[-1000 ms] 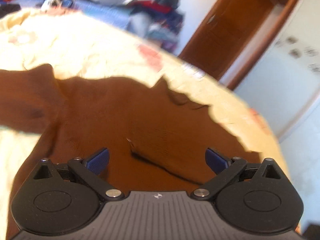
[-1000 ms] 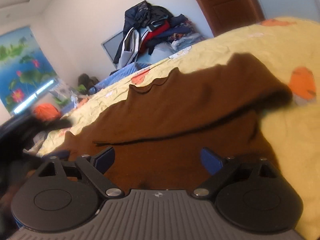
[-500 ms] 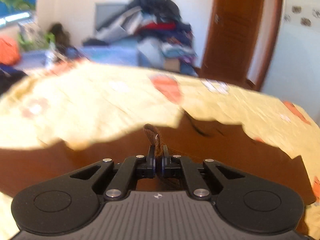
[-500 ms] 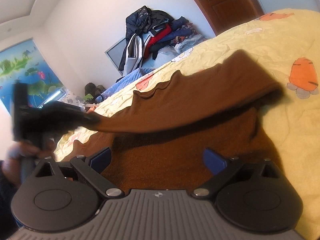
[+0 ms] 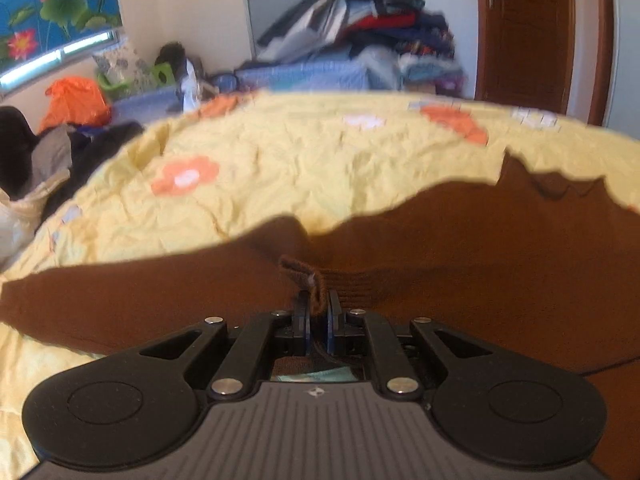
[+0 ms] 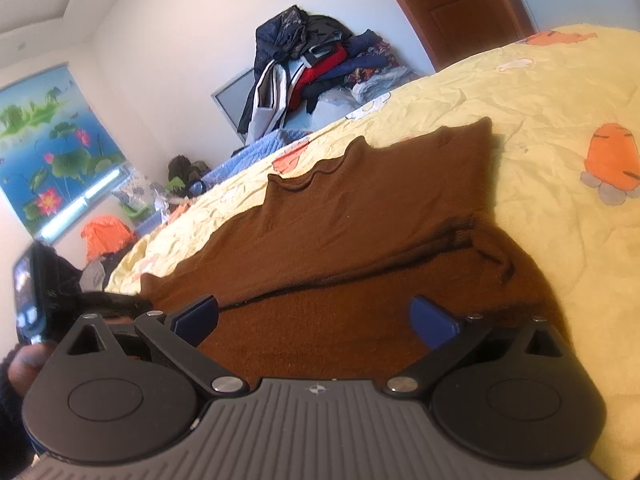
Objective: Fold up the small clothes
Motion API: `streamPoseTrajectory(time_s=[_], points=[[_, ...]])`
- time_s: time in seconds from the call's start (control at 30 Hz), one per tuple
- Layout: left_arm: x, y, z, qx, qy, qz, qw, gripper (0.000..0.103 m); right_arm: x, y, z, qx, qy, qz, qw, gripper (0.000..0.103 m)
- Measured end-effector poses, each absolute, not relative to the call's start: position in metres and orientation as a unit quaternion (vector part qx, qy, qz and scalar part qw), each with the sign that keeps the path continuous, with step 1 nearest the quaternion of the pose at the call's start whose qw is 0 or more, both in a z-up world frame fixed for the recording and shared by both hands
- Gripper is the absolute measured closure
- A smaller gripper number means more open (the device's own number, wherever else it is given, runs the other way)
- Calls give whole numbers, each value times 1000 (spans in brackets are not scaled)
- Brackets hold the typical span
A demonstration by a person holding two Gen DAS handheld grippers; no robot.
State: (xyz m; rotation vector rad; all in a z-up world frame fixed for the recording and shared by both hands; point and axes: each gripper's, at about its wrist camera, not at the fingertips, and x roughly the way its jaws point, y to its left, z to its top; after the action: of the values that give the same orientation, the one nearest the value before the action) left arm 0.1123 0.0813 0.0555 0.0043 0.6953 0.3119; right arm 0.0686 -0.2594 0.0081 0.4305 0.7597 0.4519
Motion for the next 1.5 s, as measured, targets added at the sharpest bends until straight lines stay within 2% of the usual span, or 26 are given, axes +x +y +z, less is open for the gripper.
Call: streamPoseTrajectory(time_s=[0.03,0.1,0.13,0.17,0.27,0.33,0.37,0.4,0.47,0.53,0.6,0.73,0.83,0.97,1.07,1.13,1.17,1.2,1.27,1.33,1.43,1.5], points=[[101,79,70,-3,314,150,938,88,71,-260,13,199,371,218,881,2],[79,71,94,-22,245,133,960,64,79,-264,29,195,359,219,886,1],[75,66,99,-30,227,118,966,27,87,-266,39,196,346,217,891,0],[78,58,98,-30,230,97,968,7,101,-265,46,190,338,213,897,0],[105,30,68,-12,286,45,957,8,155,-241,45,112,368,181,905,0],[128,22,39,-10,344,45,938,10,187,-221,26,37,407,149,901,4],[135,25,25,-23,369,42,928,10,200,-216,14,6,431,129,893,2],[137,28,16,-27,369,43,928,6,207,-214,3,-17,449,115,886,0],[135,30,12,-16,352,37,935,5,202,-214,-7,-64,422,124,896,0],[131,38,18,-23,353,28,935,6,194,-224,-10,-51,400,140,904,0],[111,55,33,-45,321,36,945,5,192,-226,-10,-50,399,139,905,0],[62,138,57,-158,252,109,948,5,190,-224,-8,-57,397,137,906,0],[31,232,55,-285,226,219,906,5,188,-224,-6,-56,395,136,907,0],[-11,341,41,-430,165,368,808,5,188,-223,-6,-55,394,135,908,0],[-21,395,21,-524,142,344,766,7,187,-225,-6,-50,392,134,909,0],[-16,406,19,-521,137,327,777,10,187,-225,-6,-49,391,133,909,0],[-12,409,18,-518,140,320,781,24,187,-225,-6,-49,391,132,909,0],[-9,411,15,-521,145,313,781,33,187,-225,-6,-49,391,132,909,0],[-6,419,8,-537,156,295,775,66,187,-225,-6,-49,391,133,909,0],[-6,422,3,-544,157,297,769,73,187,-225,-6,-47,391,133,910,0],[3,421,4,-518,175,320,773,98,187,-225,-6,-46,391,132,910,0],[12,416,14,-482,194,346,782,99,187,-225,-6,-44,391,132,910,0]])
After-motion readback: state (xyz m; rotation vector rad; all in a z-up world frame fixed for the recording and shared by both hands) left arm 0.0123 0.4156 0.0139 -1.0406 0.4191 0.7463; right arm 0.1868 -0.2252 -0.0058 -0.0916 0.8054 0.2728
